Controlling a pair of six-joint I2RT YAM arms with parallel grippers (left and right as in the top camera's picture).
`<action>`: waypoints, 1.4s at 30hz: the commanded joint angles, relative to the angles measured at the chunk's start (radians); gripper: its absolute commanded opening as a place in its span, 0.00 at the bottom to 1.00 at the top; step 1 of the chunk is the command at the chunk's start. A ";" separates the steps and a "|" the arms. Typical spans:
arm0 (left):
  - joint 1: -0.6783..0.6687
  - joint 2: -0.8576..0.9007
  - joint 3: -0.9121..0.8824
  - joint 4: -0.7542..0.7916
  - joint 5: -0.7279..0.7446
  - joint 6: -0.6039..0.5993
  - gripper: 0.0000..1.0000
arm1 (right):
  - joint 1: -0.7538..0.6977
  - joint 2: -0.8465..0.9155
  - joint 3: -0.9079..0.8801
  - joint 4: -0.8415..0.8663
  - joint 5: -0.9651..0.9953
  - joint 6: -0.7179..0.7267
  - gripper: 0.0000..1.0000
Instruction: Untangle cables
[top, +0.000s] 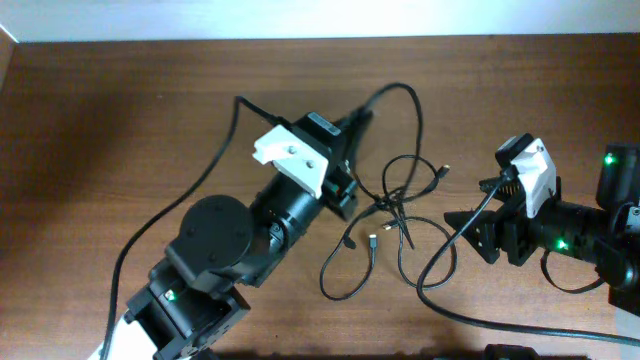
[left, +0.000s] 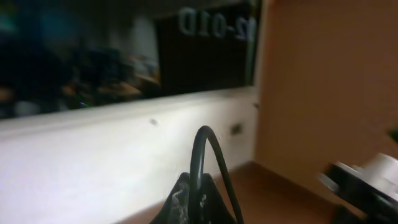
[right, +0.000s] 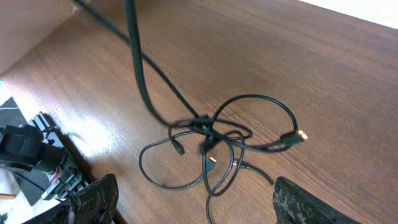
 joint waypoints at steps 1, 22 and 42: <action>0.003 -0.035 0.005 0.083 -0.104 0.165 0.00 | -0.005 0.000 0.014 0.000 -0.027 -0.018 0.78; 0.002 -0.045 0.005 0.313 0.002 0.185 0.00 | -0.003 0.225 0.014 0.003 -0.204 -0.154 0.83; 0.002 0.009 0.005 0.481 0.002 0.175 0.00 | 0.254 0.454 0.014 0.001 -0.193 -0.343 0.84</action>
